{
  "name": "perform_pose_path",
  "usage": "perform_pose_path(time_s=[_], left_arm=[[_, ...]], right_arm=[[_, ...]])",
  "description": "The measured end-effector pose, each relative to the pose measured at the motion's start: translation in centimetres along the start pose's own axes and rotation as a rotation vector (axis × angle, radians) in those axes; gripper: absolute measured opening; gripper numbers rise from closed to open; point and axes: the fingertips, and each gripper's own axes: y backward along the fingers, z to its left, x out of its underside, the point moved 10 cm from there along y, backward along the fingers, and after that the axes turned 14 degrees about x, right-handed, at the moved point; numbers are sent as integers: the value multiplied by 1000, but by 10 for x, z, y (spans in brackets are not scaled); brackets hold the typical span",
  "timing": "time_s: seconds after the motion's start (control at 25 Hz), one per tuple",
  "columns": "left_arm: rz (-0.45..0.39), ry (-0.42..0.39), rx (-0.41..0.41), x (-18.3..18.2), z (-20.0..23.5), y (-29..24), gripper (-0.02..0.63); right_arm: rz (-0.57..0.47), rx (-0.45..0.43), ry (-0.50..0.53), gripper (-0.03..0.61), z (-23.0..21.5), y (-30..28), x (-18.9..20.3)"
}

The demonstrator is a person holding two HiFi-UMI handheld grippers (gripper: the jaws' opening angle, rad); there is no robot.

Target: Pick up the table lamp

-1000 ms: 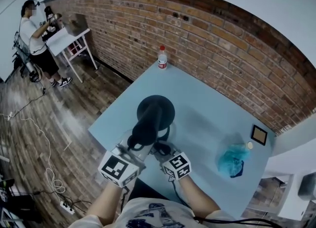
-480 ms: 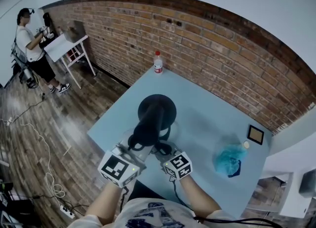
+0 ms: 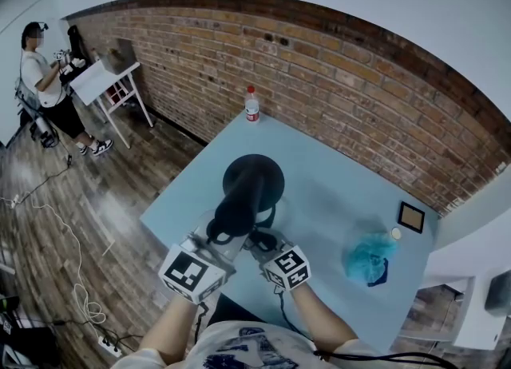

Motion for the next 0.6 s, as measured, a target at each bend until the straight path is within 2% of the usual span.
perform_pose_path(time_s=[0.6], left_arm=[[12, -7, 6, 1, -7, -5, 35]], right_arm=[[8, 1, 1, 54, -1, 6, 3]])
